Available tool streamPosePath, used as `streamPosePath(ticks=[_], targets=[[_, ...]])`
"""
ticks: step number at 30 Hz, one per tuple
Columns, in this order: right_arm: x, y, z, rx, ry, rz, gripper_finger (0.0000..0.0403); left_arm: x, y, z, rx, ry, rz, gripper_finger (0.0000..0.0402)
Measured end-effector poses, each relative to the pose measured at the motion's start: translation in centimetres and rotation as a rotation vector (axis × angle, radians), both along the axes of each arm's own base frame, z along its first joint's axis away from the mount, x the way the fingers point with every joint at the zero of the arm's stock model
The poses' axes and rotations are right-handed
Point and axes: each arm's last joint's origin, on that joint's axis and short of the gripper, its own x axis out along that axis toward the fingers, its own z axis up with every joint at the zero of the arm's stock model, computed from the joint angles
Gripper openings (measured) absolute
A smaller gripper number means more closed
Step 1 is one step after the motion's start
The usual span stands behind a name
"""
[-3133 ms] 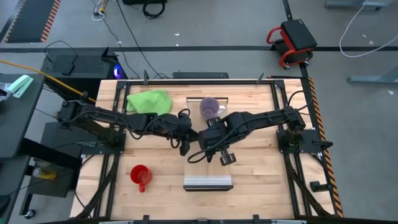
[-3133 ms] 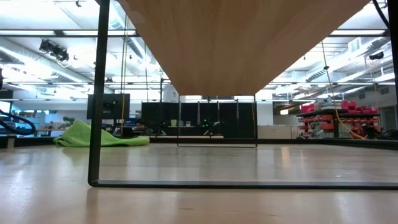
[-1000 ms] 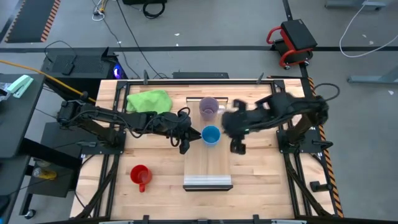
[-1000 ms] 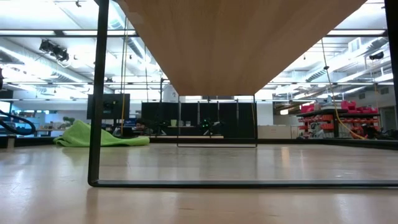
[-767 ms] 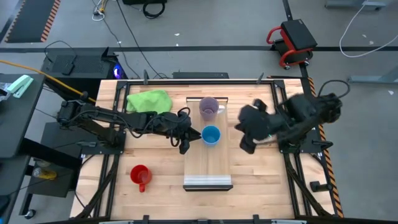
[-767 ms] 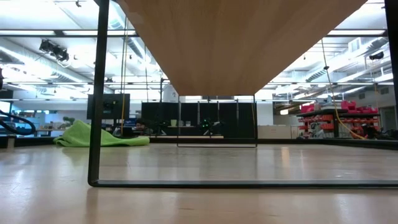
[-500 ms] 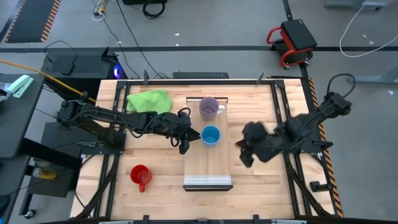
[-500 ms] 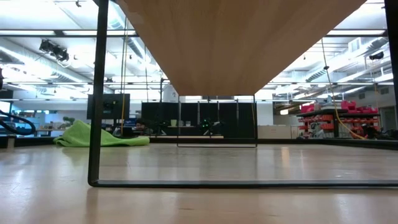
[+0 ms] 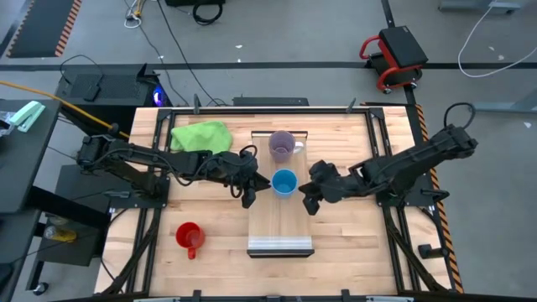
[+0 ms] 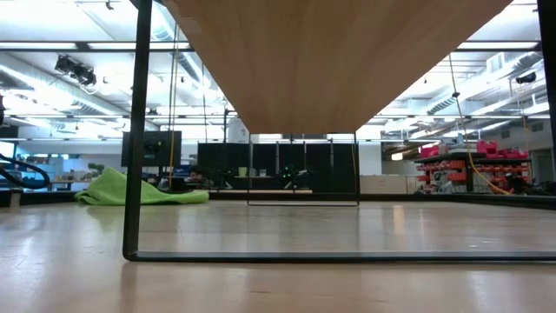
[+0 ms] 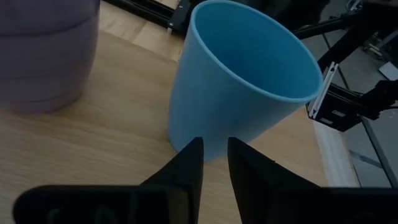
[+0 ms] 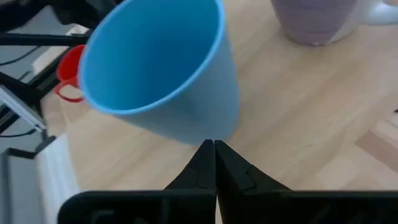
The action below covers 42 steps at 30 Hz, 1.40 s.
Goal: Stack small to large cups/mugs on shelf
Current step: Put the blue cup on the shelf, then put the orange mug on the shelf
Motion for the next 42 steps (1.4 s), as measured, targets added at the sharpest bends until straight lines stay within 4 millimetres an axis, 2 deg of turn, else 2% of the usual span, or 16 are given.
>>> streamPosePath(ticks=[11,27,36,42], targets=[[0.6,-1.1,-0.1,-0.011,0.000,-0.010,0.0000,0.0,0.0,-0.1,-0.001,0.006,0.000,0.0082],[1.2,-1.1,-0.4,-0.008,0.006,0.030,0.0000,-0.1,0.0,-0.2,0.001,0.025,0.002,0.0083],[-0.1,-1.4,-0.4,-0.004,0.076,0.009,0.0003,-0.4,0.0,-0.3,-0.001,0.057,0.004,0.0081],[-2.2,-1.1,1.5,0.027,0.024,0.030,0.0008,-2.3,0.3,1.2,-0.038,0.071,0.039,0.0080]])
